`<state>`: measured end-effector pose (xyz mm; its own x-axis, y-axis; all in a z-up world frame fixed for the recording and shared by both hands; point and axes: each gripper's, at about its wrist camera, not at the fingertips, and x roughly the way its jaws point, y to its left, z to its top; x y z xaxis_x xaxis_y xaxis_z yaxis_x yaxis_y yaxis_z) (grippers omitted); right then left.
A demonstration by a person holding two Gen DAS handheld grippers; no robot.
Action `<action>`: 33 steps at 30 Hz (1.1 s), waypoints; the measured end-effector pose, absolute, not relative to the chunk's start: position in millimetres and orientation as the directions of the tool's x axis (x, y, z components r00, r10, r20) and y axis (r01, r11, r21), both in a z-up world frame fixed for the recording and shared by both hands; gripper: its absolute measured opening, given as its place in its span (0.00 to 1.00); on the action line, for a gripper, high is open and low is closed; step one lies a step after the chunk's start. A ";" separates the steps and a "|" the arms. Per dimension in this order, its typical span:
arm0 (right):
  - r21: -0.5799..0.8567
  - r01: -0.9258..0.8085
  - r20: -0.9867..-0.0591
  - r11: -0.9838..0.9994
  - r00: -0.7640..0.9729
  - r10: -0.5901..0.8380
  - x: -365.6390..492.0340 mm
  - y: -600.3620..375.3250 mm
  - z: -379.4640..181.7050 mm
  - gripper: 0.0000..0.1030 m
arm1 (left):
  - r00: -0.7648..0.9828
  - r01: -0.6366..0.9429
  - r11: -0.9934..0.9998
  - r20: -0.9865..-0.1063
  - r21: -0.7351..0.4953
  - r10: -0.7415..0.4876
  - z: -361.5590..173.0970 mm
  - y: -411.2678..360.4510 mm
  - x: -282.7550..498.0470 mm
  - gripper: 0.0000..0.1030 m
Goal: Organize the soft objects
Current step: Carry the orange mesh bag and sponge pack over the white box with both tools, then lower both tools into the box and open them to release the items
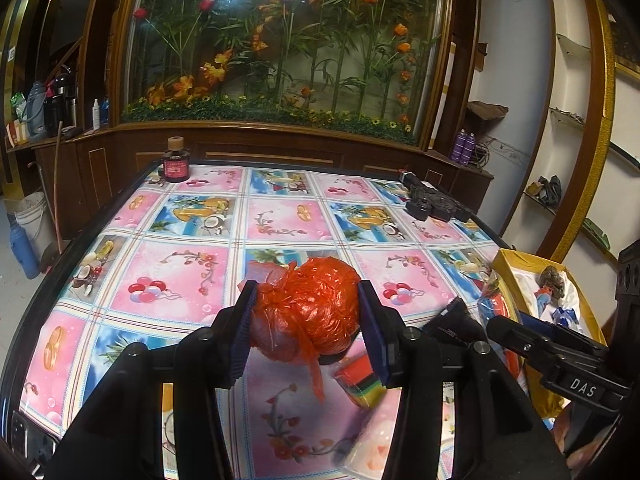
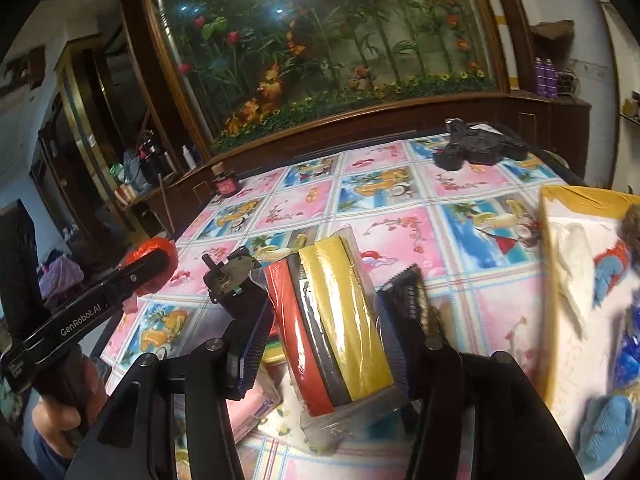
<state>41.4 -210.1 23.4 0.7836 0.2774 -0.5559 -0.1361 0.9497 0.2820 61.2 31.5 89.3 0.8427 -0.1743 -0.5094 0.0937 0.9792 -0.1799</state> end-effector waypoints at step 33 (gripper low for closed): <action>0.343 0.366 -0.595 0.865 0.797 -0.101 -131.1 -433.8 64.9 0.50 | 0.476 0.597 0.750 -0.626 -0.286 -0.618 74.8 -238.6 26.8 0.45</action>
<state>-131.1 -433.8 64.9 0.7972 -0.1008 -0.5953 0.3657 0.8651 0.3432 26.8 -238.6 74.8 0.4761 -0.6178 -0.6259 0.5970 0.7496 -0.2857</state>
